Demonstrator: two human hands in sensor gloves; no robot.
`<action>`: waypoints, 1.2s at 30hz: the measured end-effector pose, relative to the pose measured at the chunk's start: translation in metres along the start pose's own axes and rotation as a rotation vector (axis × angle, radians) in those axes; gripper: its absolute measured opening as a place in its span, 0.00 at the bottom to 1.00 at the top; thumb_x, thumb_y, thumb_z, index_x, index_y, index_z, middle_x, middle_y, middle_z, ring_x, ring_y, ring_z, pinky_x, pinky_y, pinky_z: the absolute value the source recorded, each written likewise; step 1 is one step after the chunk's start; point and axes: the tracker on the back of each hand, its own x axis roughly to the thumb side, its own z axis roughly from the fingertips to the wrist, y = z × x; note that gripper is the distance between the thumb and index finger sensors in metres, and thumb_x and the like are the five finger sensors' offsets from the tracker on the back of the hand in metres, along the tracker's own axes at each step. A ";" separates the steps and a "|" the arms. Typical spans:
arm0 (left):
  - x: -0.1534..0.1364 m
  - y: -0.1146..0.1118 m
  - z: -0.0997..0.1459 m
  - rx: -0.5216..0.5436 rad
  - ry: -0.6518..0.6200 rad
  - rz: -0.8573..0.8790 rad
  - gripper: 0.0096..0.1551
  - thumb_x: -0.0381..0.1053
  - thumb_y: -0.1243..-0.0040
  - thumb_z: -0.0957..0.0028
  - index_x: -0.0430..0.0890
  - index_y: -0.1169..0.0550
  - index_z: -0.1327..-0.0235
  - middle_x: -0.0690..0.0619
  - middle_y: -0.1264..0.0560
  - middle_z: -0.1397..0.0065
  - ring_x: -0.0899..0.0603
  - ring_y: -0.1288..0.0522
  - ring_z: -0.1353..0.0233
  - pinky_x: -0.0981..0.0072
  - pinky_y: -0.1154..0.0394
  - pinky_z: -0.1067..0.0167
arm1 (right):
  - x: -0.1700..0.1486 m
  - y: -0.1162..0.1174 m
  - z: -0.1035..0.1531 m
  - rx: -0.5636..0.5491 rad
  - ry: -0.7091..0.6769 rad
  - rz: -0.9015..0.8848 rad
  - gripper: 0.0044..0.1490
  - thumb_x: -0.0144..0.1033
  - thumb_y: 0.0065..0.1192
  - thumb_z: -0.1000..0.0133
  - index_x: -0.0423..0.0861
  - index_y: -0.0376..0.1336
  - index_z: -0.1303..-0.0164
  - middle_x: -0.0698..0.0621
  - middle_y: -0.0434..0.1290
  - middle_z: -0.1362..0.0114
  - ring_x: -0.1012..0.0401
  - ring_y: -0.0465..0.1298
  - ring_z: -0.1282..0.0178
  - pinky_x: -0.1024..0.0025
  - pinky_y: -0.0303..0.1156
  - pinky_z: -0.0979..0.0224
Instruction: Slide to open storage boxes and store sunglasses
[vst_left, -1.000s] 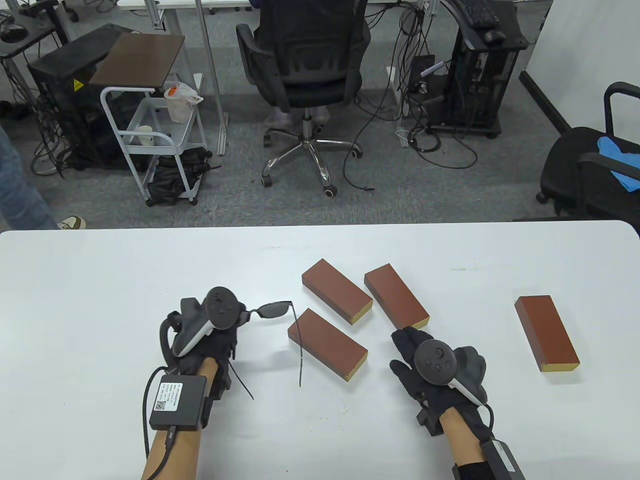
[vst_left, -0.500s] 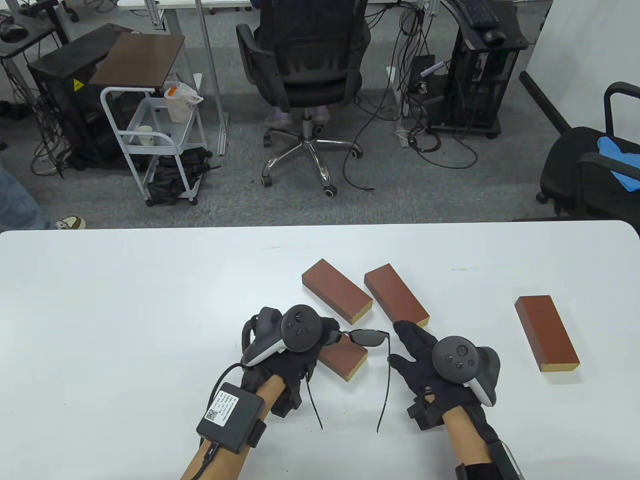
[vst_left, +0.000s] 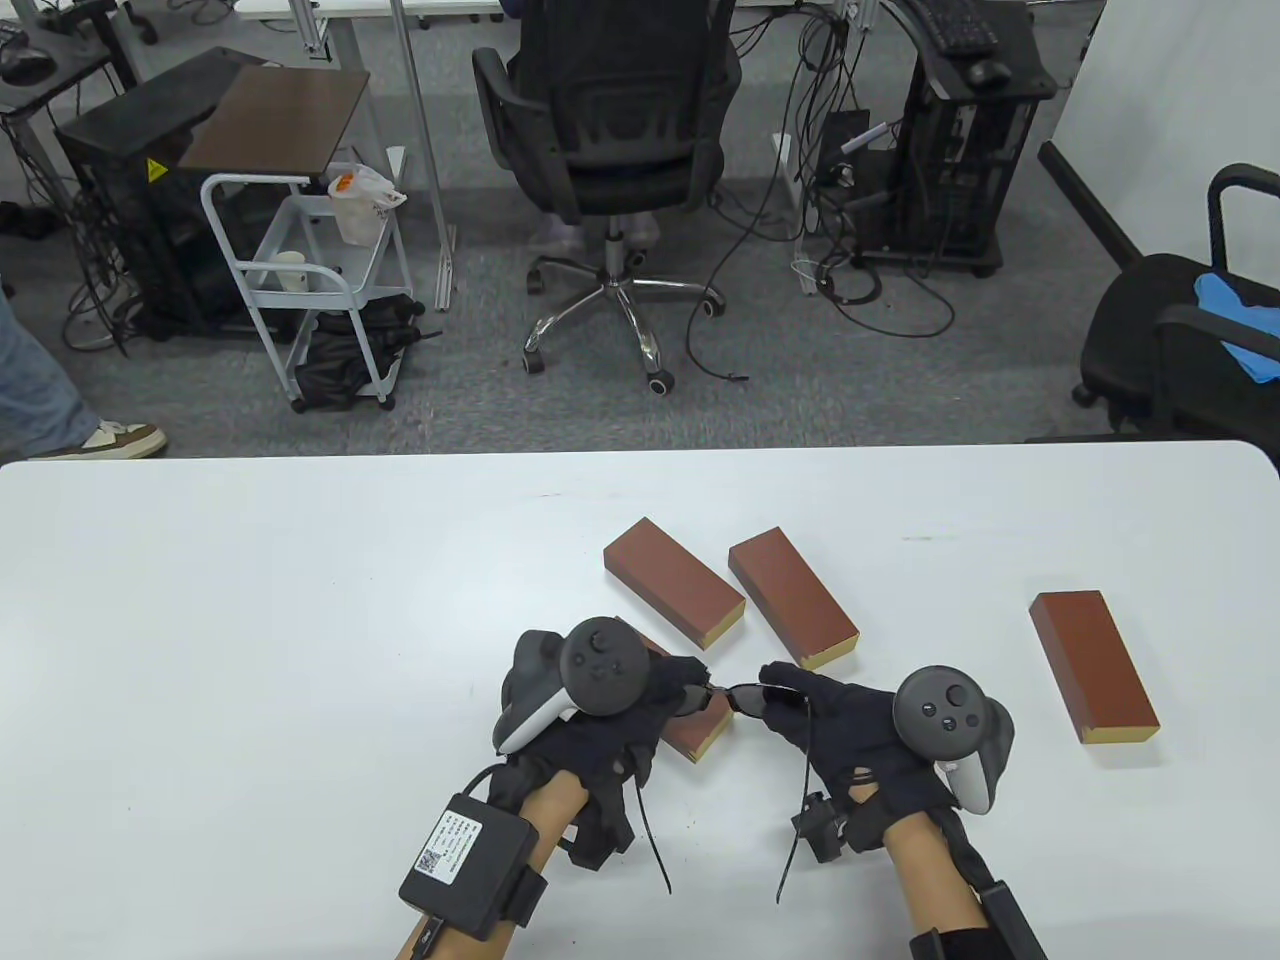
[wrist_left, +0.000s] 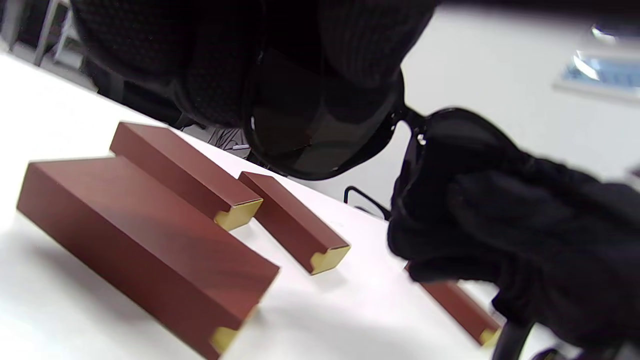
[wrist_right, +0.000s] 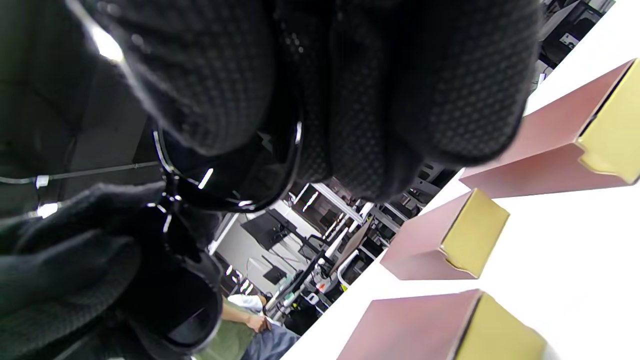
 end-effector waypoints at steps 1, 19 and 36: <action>-0.003 0.001 0.001 0.009 0.014 0.051 0.25 0.50 0.40 0.50 0.58 0.19 0.38 0.52 0.21 0.36 0.40 0.21 0.40 0.41 0.27 0.42 | 0.000 -0.001 0.000 -0.012 0.008 -0.010 0.27 0.43 0.77 0.64 0.52 0.73 0.54 0.51 0.87 0.51 0.56 0.88 0.55 0.64 0.86 0.54; -0.052 -0.033 0.026 0.138 0.039 1.065 0.39 0.69 0.57 0.47 0.55 0.31 0.23 0.45 0.28 0.25 0.36 0.26 0.32 0.42 0.28 0.41 | 0.004 0.010 0.013 -0.179 0.257 -0.238 0.41 0.41 0.75 0.61 0.44 0.60 0.40 0.50 0.89 0.64 0.58 0.92 0.71 0.65 0.89 0.69; -0.064 -0.045 0.039 0.216 0.120 1.114 0.40 0.66 0.64 0.47 0.52 0.35 0.22 0.45 0.28 0.27 0.38 0.24 0.36 0.46 0.26 0.45 | 0.010 0.024 0.015 -0.127 0.064 -0.328 0.39 0.49 0.73 0.61 0.47 0.62 0.42 0.49 0.88 0.61 0.56 0.91 0.67 0.63 0.88 0.64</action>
